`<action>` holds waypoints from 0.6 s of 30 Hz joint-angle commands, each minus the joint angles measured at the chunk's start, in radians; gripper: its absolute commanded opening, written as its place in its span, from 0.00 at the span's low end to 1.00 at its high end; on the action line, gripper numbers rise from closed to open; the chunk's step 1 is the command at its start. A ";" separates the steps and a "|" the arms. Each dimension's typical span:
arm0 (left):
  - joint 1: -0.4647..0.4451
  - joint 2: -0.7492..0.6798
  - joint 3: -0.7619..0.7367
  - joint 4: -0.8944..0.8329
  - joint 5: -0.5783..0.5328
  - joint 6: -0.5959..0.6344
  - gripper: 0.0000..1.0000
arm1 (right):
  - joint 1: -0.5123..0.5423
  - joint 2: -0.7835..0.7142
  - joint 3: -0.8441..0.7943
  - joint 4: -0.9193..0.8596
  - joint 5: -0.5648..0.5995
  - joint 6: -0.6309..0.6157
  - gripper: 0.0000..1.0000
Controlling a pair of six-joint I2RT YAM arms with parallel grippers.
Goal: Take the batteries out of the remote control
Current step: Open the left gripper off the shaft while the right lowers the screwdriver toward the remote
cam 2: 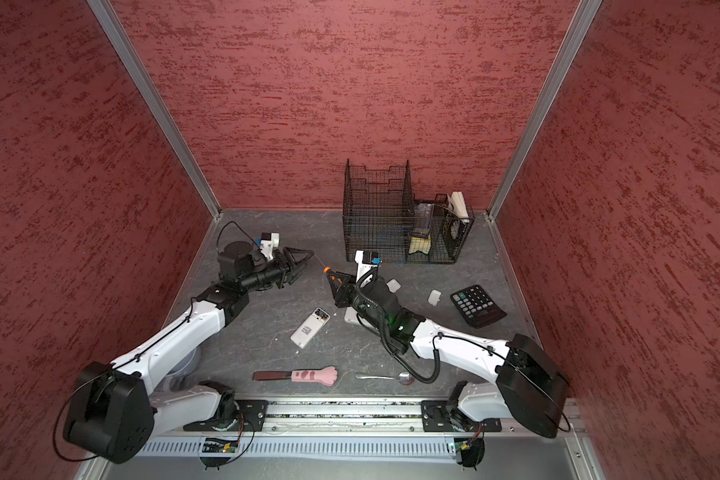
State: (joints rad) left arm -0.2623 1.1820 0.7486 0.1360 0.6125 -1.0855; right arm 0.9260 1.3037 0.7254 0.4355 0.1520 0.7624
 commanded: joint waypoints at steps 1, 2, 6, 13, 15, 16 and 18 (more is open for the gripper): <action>0.060 -0.059 -0.037 -0.062 0.034 0.045 0.57 | 0.000 -0.046 -0.007 -0.149 -0.036 -0.027 0.00; 0.086 -0.075 -0.048 -0.078 0.047 0.050 0.57 | 0.000 -0.056 -0.002 -0.181 -0.040 -0.040 0.00; 0.174 -0.112 -0.080 -0.141 0.117 0.076 0.59 | 0.000 -0.082 0.030 -0.315 -0.061 -0.088 0.00; 0.206 -0.120 -0.082 -0.357 0.144 0.223 0.62 | -0.001 -0.067 0.099 -0.476 -0.126 -0.019 0.00; 0.202 -0.123 -0.092 -0.399 0.131 0.262 0.62 | -0.006 -0.047 0.127 -0.542 -0.141 0.061 0.00; 0.198 -0.123 -0.095 -0.423 0.120 0.285 0.63 | -0.011 -0.037 0.134 -0.569 -0.152 0.118 0.00; 0.181 -0.126 -0.099 -0.470 0.088 0.329 0.64 | -0.026 -0.022 0.128 -0.600 -0.192 0.251 0.00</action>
State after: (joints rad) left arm -0.0662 1.0729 0.6632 -0.2260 0.7261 -0.8639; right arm 0.9173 1.2652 0.8330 -0.0555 0.0189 0.8310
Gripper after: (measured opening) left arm 0.634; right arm 0.281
